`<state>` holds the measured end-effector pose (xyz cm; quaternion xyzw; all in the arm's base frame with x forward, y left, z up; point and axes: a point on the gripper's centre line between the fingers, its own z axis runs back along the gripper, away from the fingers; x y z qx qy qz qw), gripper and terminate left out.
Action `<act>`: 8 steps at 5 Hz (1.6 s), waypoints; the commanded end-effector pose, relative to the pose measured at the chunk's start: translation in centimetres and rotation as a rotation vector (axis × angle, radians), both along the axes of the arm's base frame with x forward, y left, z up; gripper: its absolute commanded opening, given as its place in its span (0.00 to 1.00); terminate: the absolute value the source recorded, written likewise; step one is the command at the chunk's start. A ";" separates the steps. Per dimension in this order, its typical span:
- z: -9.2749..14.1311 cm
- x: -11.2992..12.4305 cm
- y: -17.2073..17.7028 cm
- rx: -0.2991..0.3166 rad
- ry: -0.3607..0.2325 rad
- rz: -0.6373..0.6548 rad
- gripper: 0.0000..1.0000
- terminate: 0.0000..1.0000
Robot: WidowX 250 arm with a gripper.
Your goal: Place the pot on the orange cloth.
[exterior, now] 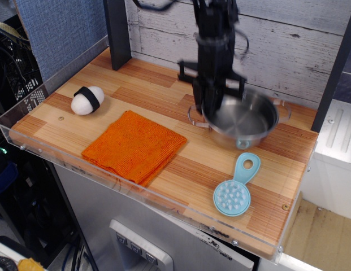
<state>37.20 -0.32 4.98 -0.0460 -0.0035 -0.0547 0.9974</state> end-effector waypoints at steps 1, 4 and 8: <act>11.9 -2.8 2.8 -0.180 -0.257 0.065 0.00 0.00; 10.0 -10.5 7.3 0.174 -0.082 0.153 0.00 0.00; 3.7 -8.9 11.8 0.123 0.006 0.082 0.00 0.00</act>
